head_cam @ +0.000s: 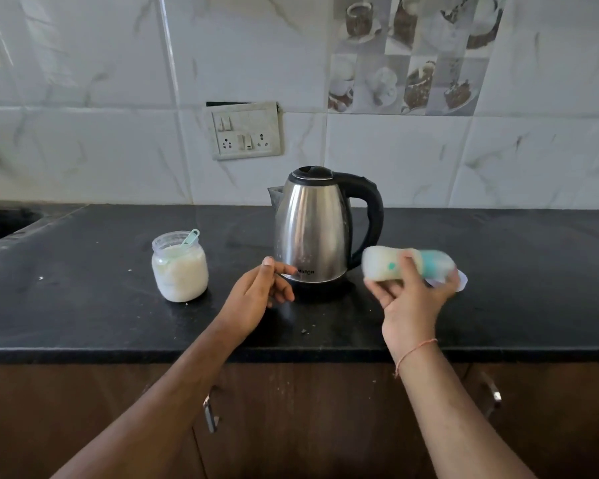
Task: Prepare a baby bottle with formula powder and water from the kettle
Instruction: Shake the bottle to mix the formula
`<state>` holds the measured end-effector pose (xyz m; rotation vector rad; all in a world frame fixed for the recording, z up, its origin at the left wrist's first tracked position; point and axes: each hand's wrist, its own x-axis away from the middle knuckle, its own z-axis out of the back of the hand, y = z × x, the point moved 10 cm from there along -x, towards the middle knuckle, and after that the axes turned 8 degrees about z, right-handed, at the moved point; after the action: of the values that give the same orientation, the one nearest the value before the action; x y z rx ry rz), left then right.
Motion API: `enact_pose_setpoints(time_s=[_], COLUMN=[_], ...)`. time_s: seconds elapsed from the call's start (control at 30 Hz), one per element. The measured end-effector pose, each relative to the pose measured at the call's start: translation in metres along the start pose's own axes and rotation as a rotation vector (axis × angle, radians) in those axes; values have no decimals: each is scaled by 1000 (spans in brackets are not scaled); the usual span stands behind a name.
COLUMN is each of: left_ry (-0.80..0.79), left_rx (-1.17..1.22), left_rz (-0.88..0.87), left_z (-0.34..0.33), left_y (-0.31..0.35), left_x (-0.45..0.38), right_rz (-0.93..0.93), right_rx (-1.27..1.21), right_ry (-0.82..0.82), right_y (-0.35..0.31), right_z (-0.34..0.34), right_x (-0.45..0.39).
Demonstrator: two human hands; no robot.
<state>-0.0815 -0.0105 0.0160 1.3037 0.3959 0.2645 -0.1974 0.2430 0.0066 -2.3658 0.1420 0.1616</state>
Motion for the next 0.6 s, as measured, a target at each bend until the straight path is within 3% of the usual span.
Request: enact_pose_setpoints(time_s=[0.03, 0.13, 0.17, 0.27, 0.3, 0.4, 0.43, 0.47, 0.57, 0.6], left_ry=[7, -42, -64, -90, -98, -149, -164, -175, -213, -229], left_rx=[-13, -73, -84, -92, -98, -142, -135, -118, -91, -83], left_rz=[-11, 7, 13, 11, 0, -14, -18, -22, -39, -38], left_z=[0, -9, -12, -14, -15, -19, -20, -20, -23, -25], left_y=[1, 1, 2, 5, 5, 4, 4, 4, 9, 10], left_x=[1, 5, 6, 8, 9, 10, 11, 11, 14, 15], right_rz=[-25, -83, -70, -6, -26, -99, -101, -61, 7, -12], right_rx=[-30, 305, 341, 79, 48, 372, 408, 393, 21, -2], right_ry=[38, -364, -380, -64, -38, -462, -493, -441, -35, -24], right_y=[1, 13, 12, -1, -1, 16, 17, 11, -8, -7], right_z=[4, -29, -32, -4, -1, -30, -32, -31, 4, 5], right_x=[-4, 14, 17, -1, -3, 20, 26, 24, 2, 0])
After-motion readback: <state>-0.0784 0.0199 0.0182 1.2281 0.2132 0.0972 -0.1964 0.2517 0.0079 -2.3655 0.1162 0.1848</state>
